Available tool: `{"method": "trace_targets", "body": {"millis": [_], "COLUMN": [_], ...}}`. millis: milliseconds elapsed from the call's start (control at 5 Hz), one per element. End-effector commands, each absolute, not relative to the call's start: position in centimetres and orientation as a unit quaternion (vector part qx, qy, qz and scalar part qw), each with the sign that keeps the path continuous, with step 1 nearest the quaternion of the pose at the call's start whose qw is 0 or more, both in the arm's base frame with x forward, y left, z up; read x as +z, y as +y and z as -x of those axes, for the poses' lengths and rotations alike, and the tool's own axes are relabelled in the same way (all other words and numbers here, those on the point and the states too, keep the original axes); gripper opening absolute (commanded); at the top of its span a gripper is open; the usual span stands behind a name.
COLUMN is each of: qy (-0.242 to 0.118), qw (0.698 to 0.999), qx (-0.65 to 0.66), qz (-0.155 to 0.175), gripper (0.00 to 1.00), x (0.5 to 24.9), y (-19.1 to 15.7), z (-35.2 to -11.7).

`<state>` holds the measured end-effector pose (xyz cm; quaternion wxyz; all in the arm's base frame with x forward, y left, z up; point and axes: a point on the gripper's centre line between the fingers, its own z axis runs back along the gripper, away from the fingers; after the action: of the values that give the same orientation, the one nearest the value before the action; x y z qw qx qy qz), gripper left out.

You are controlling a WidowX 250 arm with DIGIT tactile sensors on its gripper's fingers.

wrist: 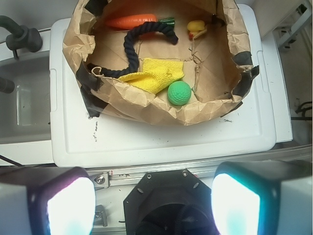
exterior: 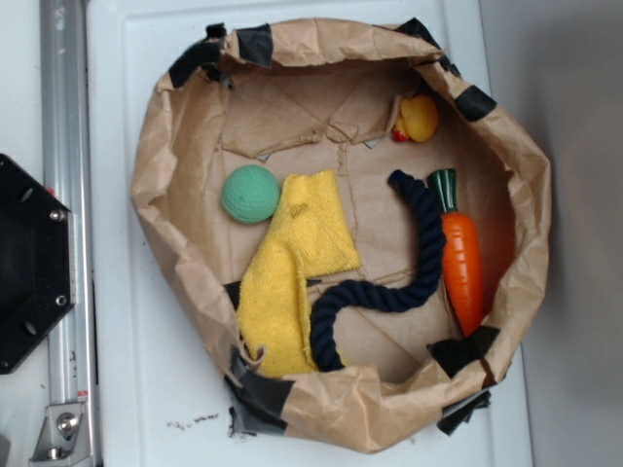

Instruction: Grab the blue rope.

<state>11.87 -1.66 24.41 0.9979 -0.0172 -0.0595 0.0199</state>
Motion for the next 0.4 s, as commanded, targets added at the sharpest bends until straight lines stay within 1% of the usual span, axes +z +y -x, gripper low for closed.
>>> {"method": "trace_targets", "body": {"millis": [0,200], "qy": [-0.06,-0.095], "qw": [0.998,0.994], "qx": [0.02,0.042], "qz": [0.017,0.018], "gripper": [1.0,1.0], "x": [24.4,20.6], "y": [-1.7,-0.6], "z": [-11.9,-16.9]}}
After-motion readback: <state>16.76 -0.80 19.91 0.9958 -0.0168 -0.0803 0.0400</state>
